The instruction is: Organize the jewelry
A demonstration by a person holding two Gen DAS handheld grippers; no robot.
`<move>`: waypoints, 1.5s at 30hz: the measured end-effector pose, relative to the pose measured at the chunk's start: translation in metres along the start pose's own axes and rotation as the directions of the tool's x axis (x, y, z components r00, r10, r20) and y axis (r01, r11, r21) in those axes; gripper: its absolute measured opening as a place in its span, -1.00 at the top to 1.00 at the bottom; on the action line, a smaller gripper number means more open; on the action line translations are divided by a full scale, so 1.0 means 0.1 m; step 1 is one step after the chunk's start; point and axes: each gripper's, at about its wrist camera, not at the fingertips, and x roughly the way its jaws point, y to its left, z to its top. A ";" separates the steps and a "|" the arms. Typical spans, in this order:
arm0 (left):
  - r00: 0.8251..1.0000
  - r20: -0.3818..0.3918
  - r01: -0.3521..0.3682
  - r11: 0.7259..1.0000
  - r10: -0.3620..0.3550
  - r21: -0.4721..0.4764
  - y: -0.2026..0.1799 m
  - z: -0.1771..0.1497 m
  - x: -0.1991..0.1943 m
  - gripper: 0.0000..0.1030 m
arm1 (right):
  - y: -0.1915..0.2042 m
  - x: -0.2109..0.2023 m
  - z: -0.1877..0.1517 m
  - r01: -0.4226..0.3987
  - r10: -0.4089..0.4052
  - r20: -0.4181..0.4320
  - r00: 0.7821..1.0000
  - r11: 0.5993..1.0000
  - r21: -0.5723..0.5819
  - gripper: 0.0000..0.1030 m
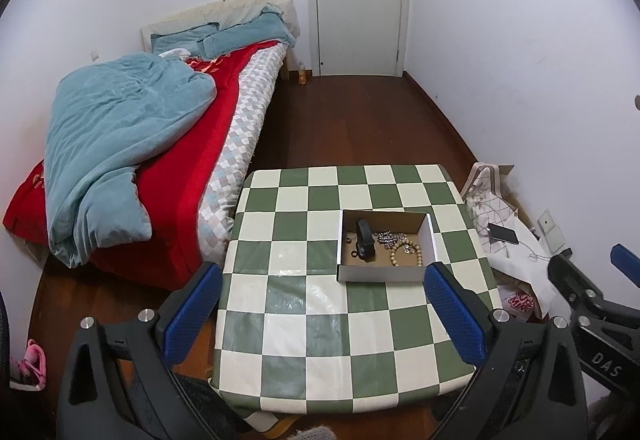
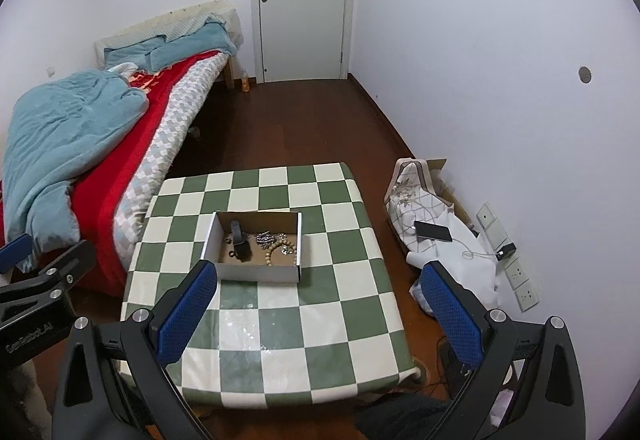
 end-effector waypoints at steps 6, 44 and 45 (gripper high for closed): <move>1.000 -0.025 -0.015 1.000 0.015 0.005 -0.02 0.11 0.20 -1.00 | 0.06 0.24 0.09 0.007 -0.007 -0.023 1.000 1.000 -0.010 -1.00; 0.997 -0.055 -0.058 0.998 0.060 0.031 -0.08 0.13 0.64 -1.00 | 0.12 0.80 0.15 0.027 -0.030 -0.091 0.995 0.999 -0.037 -1.00; 0.997 -0.055 -0.058 0.998 0.060 0.029 -0.08 0.13 0.64 -1.00 | 0.12 0.80 0.15 0.026 -0.029 -0.090 0.996 0.999 -0.037 -1.00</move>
